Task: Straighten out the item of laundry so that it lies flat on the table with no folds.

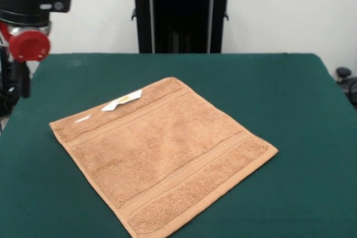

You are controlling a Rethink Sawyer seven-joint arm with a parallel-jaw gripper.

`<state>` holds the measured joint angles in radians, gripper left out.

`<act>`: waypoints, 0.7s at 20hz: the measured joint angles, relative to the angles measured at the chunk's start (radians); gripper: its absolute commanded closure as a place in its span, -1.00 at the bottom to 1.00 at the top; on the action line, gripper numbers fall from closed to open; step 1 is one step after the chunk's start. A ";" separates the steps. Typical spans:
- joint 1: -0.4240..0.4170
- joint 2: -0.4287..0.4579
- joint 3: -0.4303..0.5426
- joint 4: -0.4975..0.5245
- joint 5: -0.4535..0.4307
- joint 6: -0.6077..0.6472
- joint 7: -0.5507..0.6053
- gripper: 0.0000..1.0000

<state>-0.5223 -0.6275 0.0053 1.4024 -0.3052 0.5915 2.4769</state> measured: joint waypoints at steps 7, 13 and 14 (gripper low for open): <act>0.002 0.010 0.019 -0.118 -0.032 0.045 0.000 -1.00; 0.006 0.020 0.021 -0.202 -0.050 0.094 0.000 -1.00; 0.006 0.020 0.021 -0.207 -0.051 0.097 0.000 -1.00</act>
<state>-0.5165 -0.6073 0.0266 1.1955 -0.3564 0.6881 2.4769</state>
